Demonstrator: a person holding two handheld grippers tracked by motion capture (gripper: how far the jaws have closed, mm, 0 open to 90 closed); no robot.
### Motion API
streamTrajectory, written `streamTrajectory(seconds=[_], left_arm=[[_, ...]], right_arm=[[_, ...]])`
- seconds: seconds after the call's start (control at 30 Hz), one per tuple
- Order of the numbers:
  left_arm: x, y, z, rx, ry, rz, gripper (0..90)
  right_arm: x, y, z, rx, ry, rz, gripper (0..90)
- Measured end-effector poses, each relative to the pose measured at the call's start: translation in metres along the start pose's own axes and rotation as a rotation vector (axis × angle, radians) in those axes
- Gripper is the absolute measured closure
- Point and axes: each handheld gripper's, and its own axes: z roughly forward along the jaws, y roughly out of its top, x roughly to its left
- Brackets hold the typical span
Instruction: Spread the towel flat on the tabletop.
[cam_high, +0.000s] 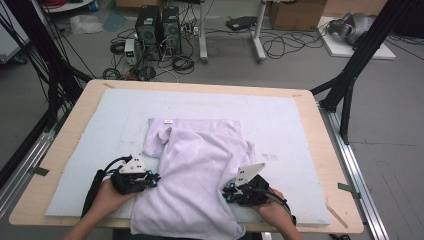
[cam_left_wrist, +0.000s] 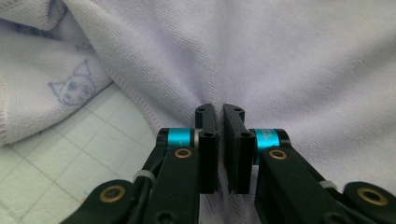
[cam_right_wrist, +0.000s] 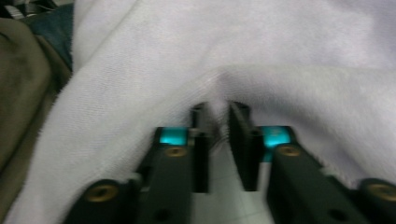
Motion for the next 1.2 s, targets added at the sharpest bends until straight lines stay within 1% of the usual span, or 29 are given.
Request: streamTrajectory(seconds=[0.1, 0.2, 0.3, 0.37, 0.43, 0.47, 0.5, 0.53, 0.57, 0.6, 0.63, 0.67, 0.7, 0.73, 0.77, 0.8, 0.83, 0.87, 0.9, 0.93, 0.97, 1.0, 1.03, 1.07, 1.13, 1.17, 1.2], left_arm=[[-0.003, -0.003, -0.006, -0.001, 0.001, 0.002, 85.7], [-0.011, -0.006, -0.018, -0.012, -0.005, 0.009, 85.9], [-0.021, -0.011, -0.033, -0.022, -0.004, 0.013, 85.9], [-0.031, -0.015, -0.045, -0.032, -0.014, 0.013, 85.9], [-0.043, -0.016, -0.057, -0.056, -0.035, 0.037, 85.6], [-0.049, -0.016, -0.062, -0.068, -0.033, 0.049, 84.3], [-0.053, -0.015, -0.066, -0.083, -0.026, 0.056, 80.8], [-0.053, -0.014, -0.067, -0.090, -0.026, 0.056, 72.9], [-0.051, -0.012, -0.067, -0.091, -0.027, 0.060, 70.2], [-0.048, -0.010, -0.066, -0.093, -0.014, 0.058, 67.9], [-0.043, -0.008, -0.063, -0.093, -0.004, 0.049, 64.8], [-0.037, -0.007, -0.059, -0.093, -0.004, 0.039, 63.7], [-0.031, -0.006, -0.053, -0.090, -0.002, 0.033, 63.7], [-0.025, -0.004, -0.047, -0.085, 0.000, 0.025, 63.7], [-0.019, -0.003, -0.040, -0.076, -0.001, 0.020, 63.6], [-0.014, -0.001, -0.032, -0.060, 0.009, 0.016, 63.6], [-0.009, 0.000, -0.025, -0.043, 0.012, 0.006, 63.6], [-0.005, 0.002, -0.019, -0.032, 0.010, -0.004, 63.3], [-0.002, 0.003, -0.013, -0.018, 0.007, -0.005, 62.8], [0.000, 0.004, -0.007, -0.006, 0.003, -0.010, 62.9], [0.000, 0.005, -0.003, 0.002, -0.010, -0.012, 65.7], [0.000, 0.005, 0.001, 0.008, -0.016, -0.011, 72.9], [-0.001, 0.005, 0.003, 0.007, -0.012, -0.006, 78.6], [-0.001, 0.005, 0.002, 0.002, -0.014, -0.013, 84.0], [-0.002, 0.004, -0.001, 0.009, -0.011, -0.014, 85.7], [-0.003, 0.003, -0.004, 0.010, -0.002, -0.013, 85.9], [-0.005, 0.001, -0.009, 0.012, 0.006, -0.011, 86.1]], right_arm=[[0.003, -0.001, -0.004, 0.009, 0.002, -0.006, 86.2], [0.011, -0.006, -0.015, -0.002, -0.001, -0.002, 86.3], [0.024, -0.014, -0.031, -0.014, -0.007, -0.005, 86.3], [0.035, -0.016, -0.042, -0.023, 0.008, -0.011, 86.6], [0.048, -0.014, -0.053, -0.046, 0.045, -0.036, 86.3], [0.054, -0.012, -0.059, -0.057, 0.047, -0.054, 85.5], [0.059, -0.008, -0.064, -0.071, 0.040, -0.064, 84.4], [0.060, -0.004, -0.068, -0.083, 0.038, -0.074, 82.2], [0.058, -0.001, -0.070, -0.093, 0.030, -0.079, 79.9], [0.055, 0.001, -0.071, -0.097, 0.014, -0.077, 77.2], [0.049, 0.003, -0.070, -0.097, -0.003, -0.071, 75.2], [0.042, 0.005, -0.067, -0.101, -0.011, -0.065, 74.1], [0.035, 0.005, -0.063, -0.095, -0.021, -0.062, 71.9], [0.028, 0.005, -0.057, -0.078, -0.044, -0.063, 69.7], [0.022, 0.004, -0.050, -0.064, -0.050, -0.054, 69.1], [0.014, 0.003, -0.043, -0.063, -0.048, -0.049, 66.7], [0.007, 0.001, -0.036, -0.058, -0.060, -0.036, 64.6], [0.000, 0.000, -0.029, -0.047, -0.061, -0.023, 64.4], [-0.006, -0.002, -0.023, -0.042, -0.060, -0.006, 63.2], [-0.011, -0.003, -0.018, -0.026, -0.066, 0.009, 63.0], [-0.015, -0.004, -0.014, -0.013, -0.066, 0.017, 64.1], [-0.017, -0.004, -0.010, 0.003, -0.060, 0.012, 66.4], [-0.017, -0.003, -0.007, 0.026, -0.066, -0.001, 70.0], [-0.017, -0.003, -0.006, 0.019, -0.054, -0.002, 79.9], [-0.016, -0.003, -0.006, 0.022, -0.032, -0.003, 87.0], [-0.015, -0.003, -0.007, 0.021, -0.038, -0.005, 87.5], [-0.015, -0.003, -0.007, 0.021, -0.031, -0.007, 87.8]])
